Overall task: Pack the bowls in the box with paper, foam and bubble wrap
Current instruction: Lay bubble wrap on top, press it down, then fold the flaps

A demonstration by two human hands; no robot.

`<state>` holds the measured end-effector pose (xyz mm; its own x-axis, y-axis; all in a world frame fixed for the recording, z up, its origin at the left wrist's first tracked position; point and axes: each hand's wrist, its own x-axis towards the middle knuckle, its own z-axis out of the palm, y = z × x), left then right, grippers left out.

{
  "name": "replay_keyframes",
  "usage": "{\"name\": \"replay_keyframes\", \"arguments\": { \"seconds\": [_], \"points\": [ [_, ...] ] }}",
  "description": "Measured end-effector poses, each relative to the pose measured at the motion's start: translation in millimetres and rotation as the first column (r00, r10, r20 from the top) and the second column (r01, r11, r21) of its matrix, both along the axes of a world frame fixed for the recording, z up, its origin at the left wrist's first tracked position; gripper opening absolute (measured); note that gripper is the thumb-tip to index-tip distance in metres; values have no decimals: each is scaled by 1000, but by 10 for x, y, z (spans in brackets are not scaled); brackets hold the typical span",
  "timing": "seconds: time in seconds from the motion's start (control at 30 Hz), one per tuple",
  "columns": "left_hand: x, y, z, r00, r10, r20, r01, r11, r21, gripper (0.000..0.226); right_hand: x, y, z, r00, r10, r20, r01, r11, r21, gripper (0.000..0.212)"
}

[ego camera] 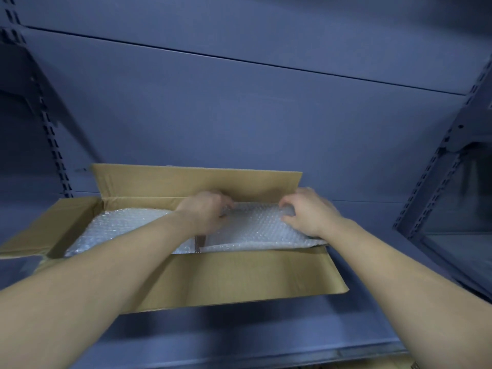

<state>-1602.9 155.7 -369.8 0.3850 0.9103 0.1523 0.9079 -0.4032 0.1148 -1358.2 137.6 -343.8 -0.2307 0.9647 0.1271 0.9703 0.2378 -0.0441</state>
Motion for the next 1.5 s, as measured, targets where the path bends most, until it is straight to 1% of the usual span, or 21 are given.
{"name": "replay_keyframes", "arguments": {
  "seconds": [0.1,0.17,0.23,0.3,0.43,0.47,0.5,0.53,0.63,0.7,0.73,0.8,0.93,1.0,1.07,1.13,1.2,1.3,1.37,1.4,1.5],
  "points": [
    [-33,30,10,985,142,-93,-134,987,89,34,24,52,-75,994,-78,72,75,997,35,46],
    [1,31,-13,960,204,-189,-182,975,129,36,16,68,-133,991,-88,100,82,994,68,51],
    [11,28,-64,933,235,-271,-200,968,151,38,11,93,-185,990,-73,121,59,992,115,48],
    [5,28,-87,947,237,-217,-211,968,136,36,8,98,-236,992,-66,103,52,990,133,46],
    [4,22,-73,975,212,72,-217,973,75,35,23,75,-300,998,-60,-20,62,985,158,41],
    [-5,20,-70,970,209,122,-218,974,61,36,28,68,-312,998,-55,-43,62,985,162,42],
    [-16,15,-74,969,210,134,-218,975,49,36,33,61,-318,997,-52,-61,61,984,170,43],
    [-26,0,-82,972,212,105,-218,975,52,34,39,54,-323,996,-49,-75,62,982,178,42],
    [-50,-34,-130,962,246,-118,-234,966,105,28,62,47,-340,994,-44,-102,62,982,179,41],
    [-50,-37,-160,953,253,-167,-242,966,87,33,72,51,-358,992,-54,-113,73,983,169,42],
    [-44,-32,-166,961,242,-133,-235,970,66,35,74,53,-367,991,-60,-120,80,983,168,43],
    [-36,-13,-167,973,230,15,-231,973,31,36,76,56,-377,990,-61,-125,83,981,174,42],
    [-66,35,-174,911,239,336,-271,961,52,26,69,50,-365,989,-37,-142,63,981,184,39],
    [-115,33,-164,880,209,427,-258,964,60,20,71,30,-343,985,-14,-171,46,982,186,34],
    [-160,-1,-139,886,118,449,-200,970,141,21,80,-11,-299,977,54,-207,-11,980,200,24],
    [-200,-40,-114,895,-1,447,-127,959,255,23,97,-58,-249,963,158,-219,-101,963,251,17],
    [-222,-71,-92,901,-68,428,-87,939,332,23,112,-95,-210,958,232,-170,-164,927,338,11],
    [-227,-70,-105,910,-53,411,-109,926,361,23,93,-86,-200,965,235,-115,-163,884,438,8],
    [-210,-56,-135,930,-9,367,-119,938,325,25,63,-39,-242,976,203,-84,-147,887,437,7],
    [-195,-47,-153,950,19,313,-113,953,283,27,55,-8,-277,980,190,-65,-146,895,422,7],
    [-169,-41,-194,984,67,163,-88,989,123,34,71,63,-369,991,122,-54,-100,949,300,9]
  ]
}}
